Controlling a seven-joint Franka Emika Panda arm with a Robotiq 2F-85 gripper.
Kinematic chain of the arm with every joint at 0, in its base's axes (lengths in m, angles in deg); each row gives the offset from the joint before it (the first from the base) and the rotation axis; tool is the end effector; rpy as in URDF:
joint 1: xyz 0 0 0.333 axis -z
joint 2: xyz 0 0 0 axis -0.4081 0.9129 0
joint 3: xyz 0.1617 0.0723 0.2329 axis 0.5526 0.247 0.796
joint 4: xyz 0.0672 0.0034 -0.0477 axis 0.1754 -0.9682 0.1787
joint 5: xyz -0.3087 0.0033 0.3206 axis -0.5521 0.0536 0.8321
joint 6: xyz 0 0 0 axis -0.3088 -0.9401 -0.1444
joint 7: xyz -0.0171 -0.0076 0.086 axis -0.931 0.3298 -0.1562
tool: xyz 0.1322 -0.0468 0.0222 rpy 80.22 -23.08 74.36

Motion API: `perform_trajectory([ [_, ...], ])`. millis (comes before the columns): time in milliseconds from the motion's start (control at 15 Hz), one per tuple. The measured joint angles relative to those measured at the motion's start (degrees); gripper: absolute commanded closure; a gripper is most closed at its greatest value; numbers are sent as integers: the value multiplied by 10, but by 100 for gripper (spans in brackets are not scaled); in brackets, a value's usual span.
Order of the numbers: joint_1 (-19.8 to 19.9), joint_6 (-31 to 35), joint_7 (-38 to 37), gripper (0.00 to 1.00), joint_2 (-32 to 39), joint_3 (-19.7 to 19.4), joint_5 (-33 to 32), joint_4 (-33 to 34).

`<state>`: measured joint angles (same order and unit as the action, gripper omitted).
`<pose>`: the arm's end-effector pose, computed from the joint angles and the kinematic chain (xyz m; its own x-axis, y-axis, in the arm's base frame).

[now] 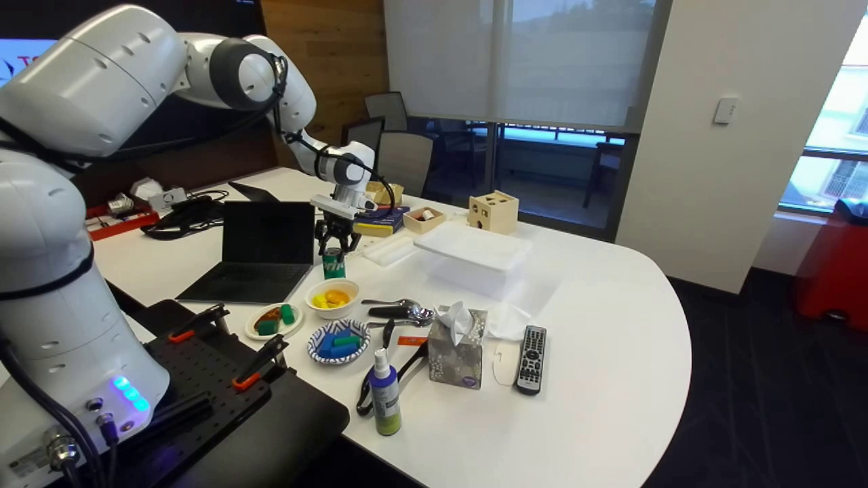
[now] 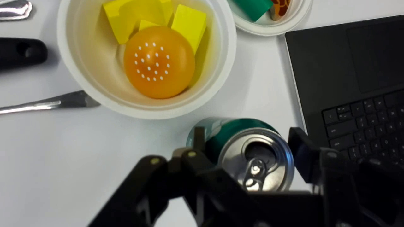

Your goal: Move the sprite can to the right of the laptop

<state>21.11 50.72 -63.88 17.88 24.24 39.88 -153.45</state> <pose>0.6459 0.1241 -0.0113 0.8870 0.2933 -0.3567 0.2162 -0.9463 -0.2405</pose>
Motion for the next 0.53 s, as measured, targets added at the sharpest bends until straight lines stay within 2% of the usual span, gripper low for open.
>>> perform_trajectory([
  [67,-1,0,1,58,5,1,-3,5],
  [133,-1,-2,1,30,8,3,-4,10],
  [200,-1,-2,1,7,10,5,-5,15],
  [333,-1,-2,8,6,13,7,-5,19],
  [400,-1,-3,13,1,13,8,-5,21],
  [533,2,-15,30,0,12,11,-5,25],
])
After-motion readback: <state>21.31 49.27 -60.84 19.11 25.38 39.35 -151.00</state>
